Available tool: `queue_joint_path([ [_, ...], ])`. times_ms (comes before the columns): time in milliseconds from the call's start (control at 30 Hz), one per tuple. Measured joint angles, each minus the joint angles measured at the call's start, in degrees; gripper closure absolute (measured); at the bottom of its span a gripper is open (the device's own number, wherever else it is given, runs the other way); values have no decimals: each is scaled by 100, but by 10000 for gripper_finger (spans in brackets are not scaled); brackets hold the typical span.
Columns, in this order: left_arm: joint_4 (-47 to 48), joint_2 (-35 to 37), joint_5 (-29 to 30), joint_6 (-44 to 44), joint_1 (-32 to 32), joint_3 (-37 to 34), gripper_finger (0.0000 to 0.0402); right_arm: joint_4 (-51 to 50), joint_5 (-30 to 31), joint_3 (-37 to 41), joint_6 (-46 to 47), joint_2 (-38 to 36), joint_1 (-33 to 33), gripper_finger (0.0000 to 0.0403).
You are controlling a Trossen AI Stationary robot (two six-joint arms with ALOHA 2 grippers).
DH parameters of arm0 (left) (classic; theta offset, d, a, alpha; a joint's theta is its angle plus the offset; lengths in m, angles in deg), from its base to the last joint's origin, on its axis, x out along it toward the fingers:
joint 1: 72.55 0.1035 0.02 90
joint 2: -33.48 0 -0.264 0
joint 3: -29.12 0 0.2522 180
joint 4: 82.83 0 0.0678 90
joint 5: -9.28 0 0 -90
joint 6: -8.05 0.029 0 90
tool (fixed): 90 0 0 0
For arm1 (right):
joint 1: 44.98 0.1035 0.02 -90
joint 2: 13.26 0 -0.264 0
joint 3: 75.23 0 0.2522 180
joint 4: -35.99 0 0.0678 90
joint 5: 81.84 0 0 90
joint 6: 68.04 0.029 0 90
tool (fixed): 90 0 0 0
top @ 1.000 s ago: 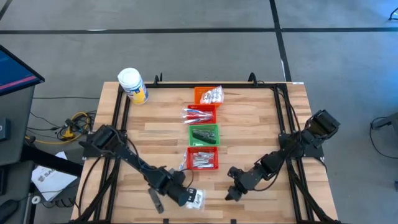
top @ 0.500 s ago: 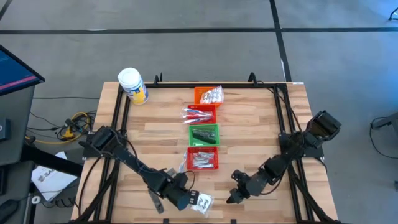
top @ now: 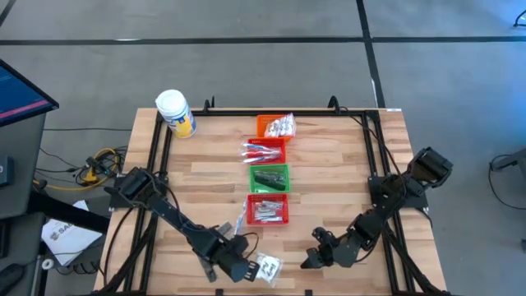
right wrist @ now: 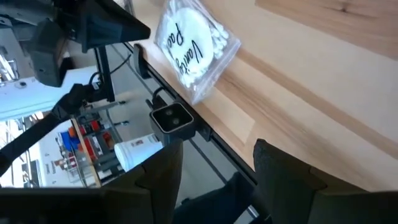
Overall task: Pick & Place Travel size toiletries
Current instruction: Put the transparent cotton pack into the orange basket
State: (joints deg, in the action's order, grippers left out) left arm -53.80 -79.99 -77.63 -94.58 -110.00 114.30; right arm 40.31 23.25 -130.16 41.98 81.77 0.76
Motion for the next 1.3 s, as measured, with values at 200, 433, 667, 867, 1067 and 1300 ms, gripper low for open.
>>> queue_joint_path([
  [200,-302,-206,61,30,24,73,401,-1,-238,0,101,0,-9,217],
  [433,-562,-1145,49,314,-30,978,401,-46,-261,0,62,1,-7,228],
  [667,-647,-1506,-55,548,204,1445,401,-334,-343,0,-64,2,39,237],
  [867,-421,-1341,243,658,365,1408,401,-594,-338,2,-504,2,-85,226],
  [1067,-306,-1228,291,643,277,1411,401,-912,-321,2,-986,2,-421,206],
  [1300,-164,-1231,313,521,183,1412,401,-979,-317,2,-1497,2,-819,186],
])
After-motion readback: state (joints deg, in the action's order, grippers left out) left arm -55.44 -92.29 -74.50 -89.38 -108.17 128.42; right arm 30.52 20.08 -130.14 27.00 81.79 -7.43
